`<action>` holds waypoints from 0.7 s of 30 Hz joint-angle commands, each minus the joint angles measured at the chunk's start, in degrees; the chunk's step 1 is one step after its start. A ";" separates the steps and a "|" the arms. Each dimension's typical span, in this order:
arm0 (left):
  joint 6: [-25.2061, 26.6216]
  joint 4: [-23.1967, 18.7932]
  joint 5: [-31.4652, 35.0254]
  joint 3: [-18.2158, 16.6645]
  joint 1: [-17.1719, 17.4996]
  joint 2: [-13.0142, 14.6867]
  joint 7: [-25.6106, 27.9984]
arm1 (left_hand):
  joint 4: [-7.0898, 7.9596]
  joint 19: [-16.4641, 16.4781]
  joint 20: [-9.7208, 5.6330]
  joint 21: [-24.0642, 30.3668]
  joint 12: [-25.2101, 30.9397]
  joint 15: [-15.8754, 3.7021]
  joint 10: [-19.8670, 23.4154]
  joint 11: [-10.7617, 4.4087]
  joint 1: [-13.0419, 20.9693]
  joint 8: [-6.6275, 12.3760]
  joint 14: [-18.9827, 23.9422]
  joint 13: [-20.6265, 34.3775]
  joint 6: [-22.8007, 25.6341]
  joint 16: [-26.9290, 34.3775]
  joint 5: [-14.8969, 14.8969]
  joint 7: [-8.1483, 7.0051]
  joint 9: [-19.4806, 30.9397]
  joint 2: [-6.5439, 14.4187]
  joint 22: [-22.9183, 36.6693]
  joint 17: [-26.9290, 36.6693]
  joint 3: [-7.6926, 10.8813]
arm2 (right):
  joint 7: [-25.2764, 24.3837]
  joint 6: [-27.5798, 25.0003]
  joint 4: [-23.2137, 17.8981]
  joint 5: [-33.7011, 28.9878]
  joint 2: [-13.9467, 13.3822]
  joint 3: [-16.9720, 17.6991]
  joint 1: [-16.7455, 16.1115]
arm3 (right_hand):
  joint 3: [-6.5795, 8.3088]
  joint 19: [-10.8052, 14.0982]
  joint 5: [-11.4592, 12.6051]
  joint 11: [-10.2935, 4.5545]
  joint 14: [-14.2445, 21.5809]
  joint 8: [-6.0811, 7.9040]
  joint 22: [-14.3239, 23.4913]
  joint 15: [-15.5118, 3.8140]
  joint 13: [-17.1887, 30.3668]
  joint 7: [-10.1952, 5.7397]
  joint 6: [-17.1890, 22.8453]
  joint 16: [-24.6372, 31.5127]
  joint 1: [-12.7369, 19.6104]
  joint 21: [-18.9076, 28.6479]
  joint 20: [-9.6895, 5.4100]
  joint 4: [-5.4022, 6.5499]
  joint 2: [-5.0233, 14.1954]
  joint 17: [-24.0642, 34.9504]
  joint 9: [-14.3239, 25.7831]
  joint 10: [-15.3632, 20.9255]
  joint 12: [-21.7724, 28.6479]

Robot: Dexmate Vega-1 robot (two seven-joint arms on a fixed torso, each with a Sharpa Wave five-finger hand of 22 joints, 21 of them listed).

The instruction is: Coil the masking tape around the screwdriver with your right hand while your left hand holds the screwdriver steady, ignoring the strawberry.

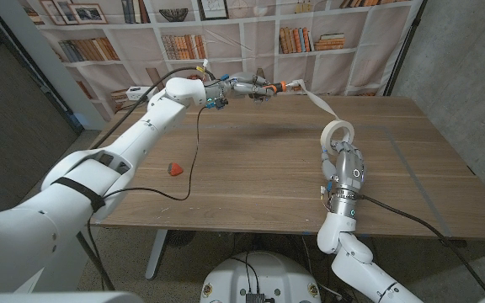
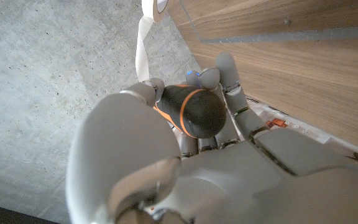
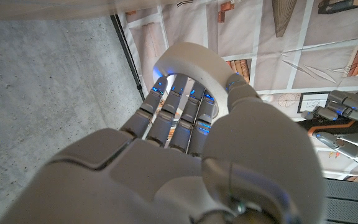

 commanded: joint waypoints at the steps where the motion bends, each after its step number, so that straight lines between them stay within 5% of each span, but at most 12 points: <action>1: -0.93 -0.72 -1.04 -0.64 1.15 -0.40 3.01 | -2.20 -0.16 -3.12 0.42 0.31 -8.98 4.61 -8.57 4.72 4.38 4.44 -0.13 7.96 0.37 0.09 -8.53 0.49 7.12 0.12 0.24 4.62 | 1.17 -1.90 1.18 2.72 0.04 -1.18 0.70 | 7.14 0.06 0.37 -0.86 0.62 17.89 0.19 -9.19 0.16 0.24 0.52 -0.14 3.85 0.64 -4.08 7.67 4.24 0.18 0.09 0.32 0.41; 13: -0.81 -0.23 -2.34 -1.09 1.39 -0.76 3.10 | -2.49 -0.04 -3.44 0.47 0.66 -9.01 4.52 -8.35 4.93 4.48 4.46 -0.18 7.72 0.53 -0.13 -8.25 0.64 7.42 0.07 0.22 4.39 | 3.66 -0.15 4.79 3.73 -0.28 -4.74 4.88 | 7.02 0.06 0.40 -0.74 0.71 18.21 0.13 -9.21 -0.05 0.48 0.80 -0.27 4.05 0.92 -3.92 7.49 4.28 0.61 -0.19 0.54 0.43; 21: -0.17 -1.54 -2.34 -1.00 1.90 0.02 2.91 | -2.57 0.01 -3.51 0.43 0.75 -9.04 4.63 -8.31 5.01 4.50 4.48 -0.34 7.76 0.59 -0.26 -8.29 0.57 7.51 -0.13 0.21 4.26 | 5.57 0.40 3.29 4.60 -1.37 -5.31 5.97 | 6.99 0.12 0.40 -0.68 0.76 18.36 0.10 -9.22 -0.37 0.51 0.92 -0.42 4.17 1.13 -3.63 7.39 4.30 0.80 -0.42 0.77 0.37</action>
